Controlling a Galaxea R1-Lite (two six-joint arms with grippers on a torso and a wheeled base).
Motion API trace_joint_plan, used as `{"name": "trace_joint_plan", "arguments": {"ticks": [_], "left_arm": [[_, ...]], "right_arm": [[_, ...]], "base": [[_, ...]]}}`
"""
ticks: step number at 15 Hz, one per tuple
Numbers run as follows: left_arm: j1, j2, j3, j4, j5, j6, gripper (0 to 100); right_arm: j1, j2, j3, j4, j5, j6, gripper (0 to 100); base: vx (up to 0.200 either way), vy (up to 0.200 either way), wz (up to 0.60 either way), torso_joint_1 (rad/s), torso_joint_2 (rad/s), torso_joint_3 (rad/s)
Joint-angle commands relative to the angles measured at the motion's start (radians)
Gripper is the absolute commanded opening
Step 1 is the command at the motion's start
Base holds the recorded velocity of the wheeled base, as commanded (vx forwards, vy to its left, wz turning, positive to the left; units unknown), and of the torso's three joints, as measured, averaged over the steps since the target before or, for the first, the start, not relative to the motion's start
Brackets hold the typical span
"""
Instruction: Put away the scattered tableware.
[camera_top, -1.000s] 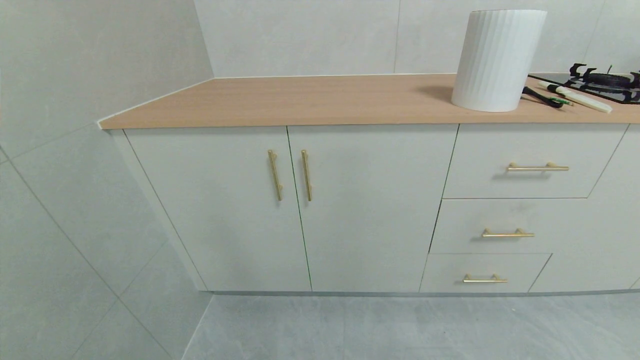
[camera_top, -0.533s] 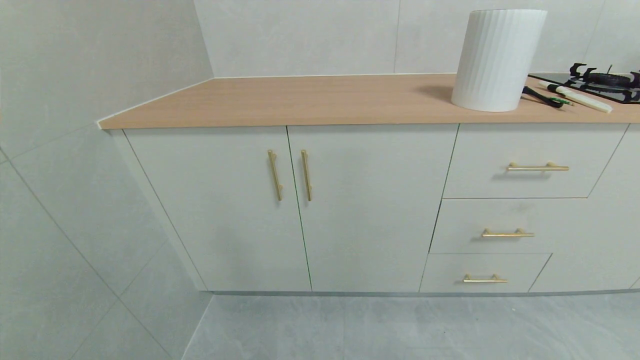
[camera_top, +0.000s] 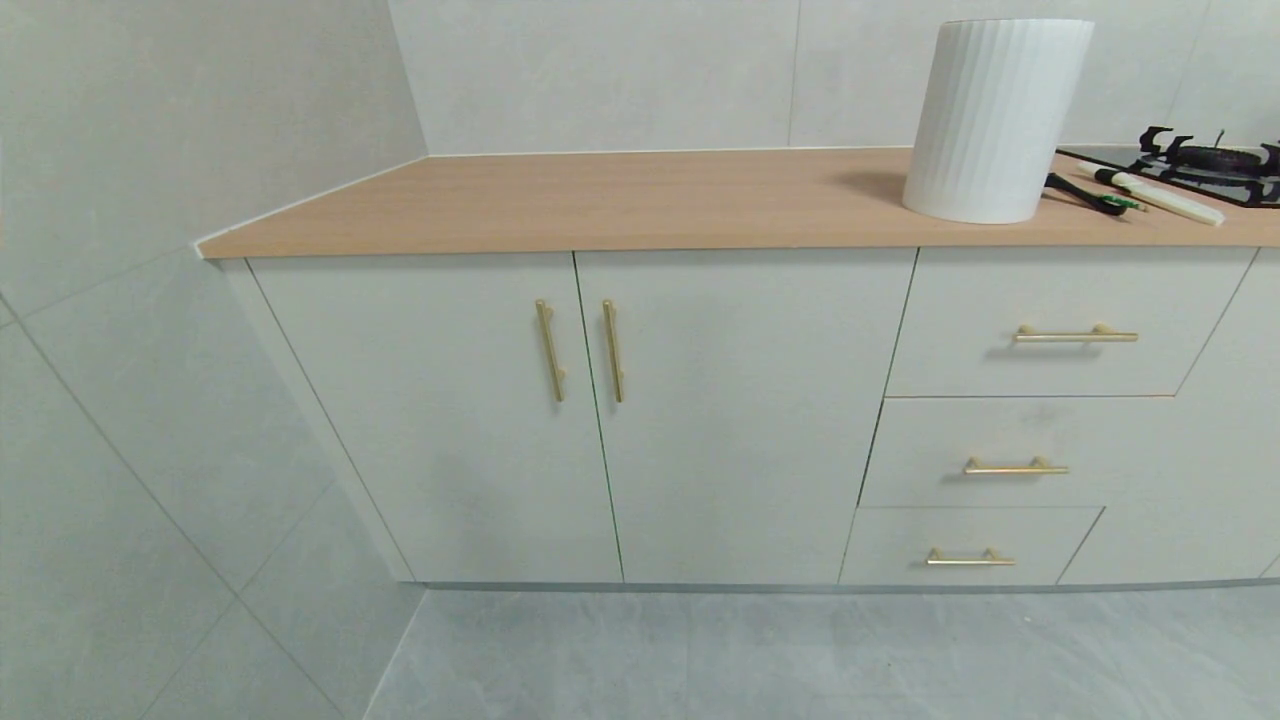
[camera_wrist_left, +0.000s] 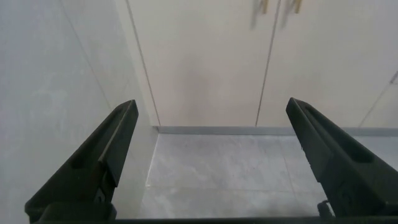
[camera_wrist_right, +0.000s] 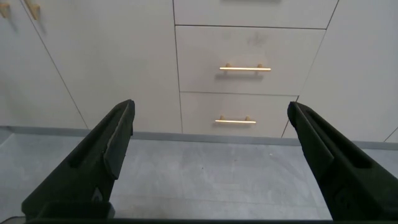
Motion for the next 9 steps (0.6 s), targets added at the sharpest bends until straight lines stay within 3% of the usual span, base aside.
{"name": "trace_joint_plan", "arguments": {"ticks": [1,3,6,9], "left_arm": [[0.000,0.001,0.000,0.002,-0.019,0.029,100],[0.000,0.001,0.000,0.003,-0.023,0.044,100],[0.000,0.001,0.000,0.003,-0.020,0.008,100],[0.000,0.001,0.000,0.003,-0.022,0.001,100]], "right_arm": [[0.000,0.002,0.000,0.002,0.001,-0.001,100],[0.000,0.002,0.000,0.002,0.001,0.003,100],[0.000,0.002,0.000,0.002,-0.001,0.005,100],[0.000,0.002,0.000,0.002,-0.001,0.005,100]], "base": [[0.000,0.000,0.00,0.000,0.00,0.000],[0.000,0.000,0.00,0.000,0.00,0.000],[0.000,0.000,0.00,0.000,0.00,0.000],[0.000,0.000,0.00,0.000,0.00,0.000]]}}
